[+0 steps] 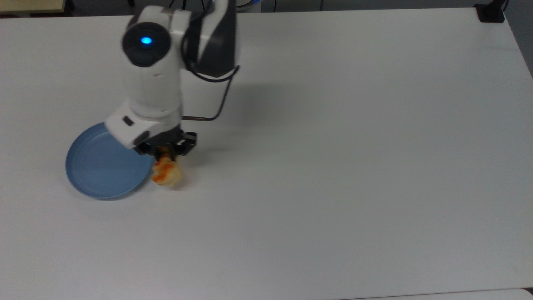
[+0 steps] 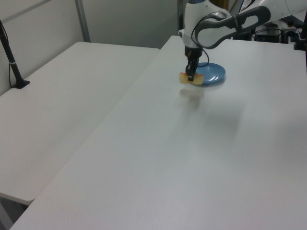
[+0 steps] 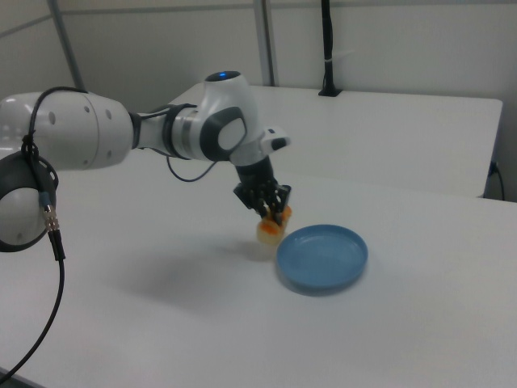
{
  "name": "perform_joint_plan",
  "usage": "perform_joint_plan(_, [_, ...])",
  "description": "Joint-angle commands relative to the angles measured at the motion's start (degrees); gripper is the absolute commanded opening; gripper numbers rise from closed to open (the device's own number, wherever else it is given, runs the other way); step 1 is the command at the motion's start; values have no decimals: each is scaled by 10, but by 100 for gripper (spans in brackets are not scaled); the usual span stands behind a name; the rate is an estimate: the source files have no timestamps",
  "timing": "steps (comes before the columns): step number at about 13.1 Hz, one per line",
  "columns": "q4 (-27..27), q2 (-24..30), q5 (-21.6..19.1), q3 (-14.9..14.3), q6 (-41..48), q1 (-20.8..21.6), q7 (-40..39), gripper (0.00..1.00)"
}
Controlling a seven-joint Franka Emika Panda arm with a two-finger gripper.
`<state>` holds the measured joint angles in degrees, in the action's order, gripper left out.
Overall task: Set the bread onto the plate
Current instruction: 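Carry the held bread roll over to the light blue plate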
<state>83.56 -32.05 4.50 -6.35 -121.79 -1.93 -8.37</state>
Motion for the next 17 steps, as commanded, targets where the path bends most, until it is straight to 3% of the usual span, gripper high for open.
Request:
perform_joint_plan(1, [5,13,-4,-17,14,-25,-60,30])
perform_joint_plan(6, [-11,4,-5,-18,9,-56,-88,30])
perform_joint_plan(11, [-9,-17,0,-18,-27,-59,-98,31])
perform_joint_plan(14, [-9,-29,2,-18,-60,-66,-99,37])
perform_joint_plan(17, [-7,-29,4,-18,-60,-73,-115,50])
